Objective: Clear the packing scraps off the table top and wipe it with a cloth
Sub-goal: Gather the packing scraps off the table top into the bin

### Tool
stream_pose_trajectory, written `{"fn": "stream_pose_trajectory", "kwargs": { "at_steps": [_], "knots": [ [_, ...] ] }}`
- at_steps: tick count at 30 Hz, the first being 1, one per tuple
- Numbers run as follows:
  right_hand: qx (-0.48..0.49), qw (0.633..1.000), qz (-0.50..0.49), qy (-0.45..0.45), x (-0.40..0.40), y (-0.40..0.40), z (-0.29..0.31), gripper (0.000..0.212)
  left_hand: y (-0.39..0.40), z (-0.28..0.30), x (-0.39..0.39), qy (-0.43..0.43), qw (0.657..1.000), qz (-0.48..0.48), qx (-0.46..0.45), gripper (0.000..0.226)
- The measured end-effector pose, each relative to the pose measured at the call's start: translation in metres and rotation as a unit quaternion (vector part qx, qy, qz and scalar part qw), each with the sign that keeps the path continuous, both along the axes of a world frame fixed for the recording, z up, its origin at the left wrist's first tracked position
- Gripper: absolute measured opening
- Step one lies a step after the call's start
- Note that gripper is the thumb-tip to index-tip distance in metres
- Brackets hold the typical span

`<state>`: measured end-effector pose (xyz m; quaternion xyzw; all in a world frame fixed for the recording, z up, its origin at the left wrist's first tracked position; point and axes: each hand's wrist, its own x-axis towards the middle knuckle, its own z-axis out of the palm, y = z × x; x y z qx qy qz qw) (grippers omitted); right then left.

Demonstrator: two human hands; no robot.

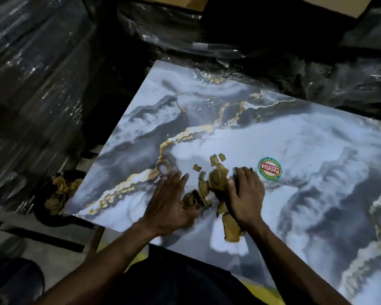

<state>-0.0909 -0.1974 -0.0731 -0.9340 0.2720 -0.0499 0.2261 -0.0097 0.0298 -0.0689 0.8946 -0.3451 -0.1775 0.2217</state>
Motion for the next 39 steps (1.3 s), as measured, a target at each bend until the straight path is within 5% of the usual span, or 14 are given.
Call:
{"fn": "stream_pose_trajectory", "kwargs": {
  "at_steps": [4,7,12,15,20,24,28,33,39],
  "knots": [
    [0.167,0.978,-0.031,-0.119,0.006,0.025,0.020,0.051,-0.024,0.000,-0.003,-0.011,0.997,0.067,-0.026,0.083],
    [0.193,0.967,-0.055,-0.160,-0.011,0.018,0.030,0.058,-0.027,0.008,0.004,0.029,0.993,0.096,-0.069,0.083],
    [-0.004,0.995,0.060,-0.085,-0.068,0.030,0.011,0.080,-0.001,0.001,0.008,-0.019,0.996,-0.031,-0.075,0.091],
    [-0.115,0.984,0.136,0.009,-0.084,0.044,-0.013,0.070,0.005,-0.008,0.011,-0.027,0.995,-0.100,0.008,0.093],
    [-0.170,0.977,0.115,0.053,-0.045,0.026,-0.014,0.059,-0.011,-0.009,0.022,-0.064,0.997,-0.052,-0.004,0.067],
    [-0.098,0.993,0.057,-0.010,-0.016,0.007,-0.001,0.058,-0.020,-0.007,0.040,-0.097,0.993,0.030,-0.056,0.070],
    [-0.006,0.997,-0.020,-0.078,-0.006,0.003,-0.004,0.064,-0.030,-0.013,0.047,-0.034,0.990,0.110,-0.083,0.076],
    [0.015,0.997,0.007,-0.082,0.037,0.005,-0.010,0.065,-0.077,-0.017,0.059,0.001,0.985,0.148,-0.091,0.092],
    [0.129,0.982,0.011,-0.136,0.084,0.006,-0.016,0.062,-0.115,-0.008,0.068,0.054,0.970,0.158,-0.178,0.075]
  ]
}}
